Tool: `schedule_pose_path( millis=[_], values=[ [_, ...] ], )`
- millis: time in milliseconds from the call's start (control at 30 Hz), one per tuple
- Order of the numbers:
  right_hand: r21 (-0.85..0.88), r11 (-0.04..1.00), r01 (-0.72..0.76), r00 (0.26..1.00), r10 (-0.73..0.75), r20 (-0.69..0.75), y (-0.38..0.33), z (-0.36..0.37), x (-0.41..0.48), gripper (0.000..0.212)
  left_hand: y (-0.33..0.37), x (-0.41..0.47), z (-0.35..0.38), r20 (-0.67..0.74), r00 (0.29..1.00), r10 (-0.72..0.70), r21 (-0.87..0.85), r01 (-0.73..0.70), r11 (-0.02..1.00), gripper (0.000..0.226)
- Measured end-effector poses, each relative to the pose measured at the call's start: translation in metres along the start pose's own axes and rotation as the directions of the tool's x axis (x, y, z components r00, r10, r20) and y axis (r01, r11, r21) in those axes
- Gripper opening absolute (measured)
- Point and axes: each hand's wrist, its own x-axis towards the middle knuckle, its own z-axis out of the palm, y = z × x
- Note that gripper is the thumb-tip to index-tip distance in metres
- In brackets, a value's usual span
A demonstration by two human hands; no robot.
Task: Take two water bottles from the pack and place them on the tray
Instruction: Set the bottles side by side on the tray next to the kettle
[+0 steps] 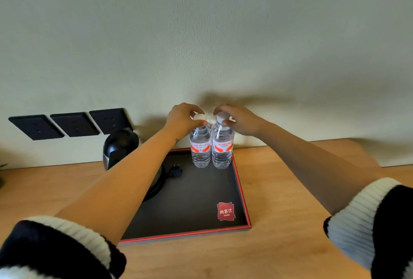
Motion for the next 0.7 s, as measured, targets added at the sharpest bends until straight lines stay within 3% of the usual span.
schedule_pose_path(
  millis=[133, 200, 300, 400, 500, 600, 700],
  values=[
    [-0.054, 0.996, -0.075, 0.991, 0.068, -0.115, -0.001, 0.006, 0.001, 0.032, -0.002, -0.001, -0.003, 0.013, 1.0, 0.005, 0.003, -0.005, 1.0, 0.035],
    [-0.089, 0.996, -0.015, 0.997, 0.008, -0.076, -0.006, 0.008, 0.002, 0.021, -0.003, -0.001, -0.004, 0.008, 1.0, 0.001, -0.003, -0.001, 1.0, 0.035],
    [-0.048, 0.997, 0.061, 0.998, -0.062, -0.009, -0.007, 0.005, 0.003, 0.033, -0.005, -0.003, -0.004, 0.005, 1.0, -0.007, 0.004, 0.007, 1.0, 0.036],
    [-0.002, 1.0, 0.011, 0.999, -0.011, -0.032, -0.006, 0.004, 0.004, 0.039, -0.008, -0.005, -0.005, 0.016, 1.0, 0.007, 0.002, -0.007, 1.0, 0.035],
    [-0.078, 0.992, -0.096, 0.99, 0.087, -0.107, -0.006, 0.011, 0.006, 0.038, -0.011, -0.008, -0.005, 0.011, 1.0, 0.021, -0.002, -0.021, 1.0, 0.034],
    [-0.016, 0.998, -0.063, 0.992, 0.061, -0.108, -0.005, 0.014, 0.007, 0.026, -0.012, -0.007, -0.007, 0.021, 1.0, 0.017, 0.019, -0.018, 1.0, 0.031],
    [0.056, 0.997, -0.051, 0.994, 0.056, -0.097, 0.001, 0.009, 0.004, 0.029, -0.012, -0.005, -0.01, 0.065, 0.997, 0.028, 0.021, -0.03, 0.999, 0.025]
  ],
)
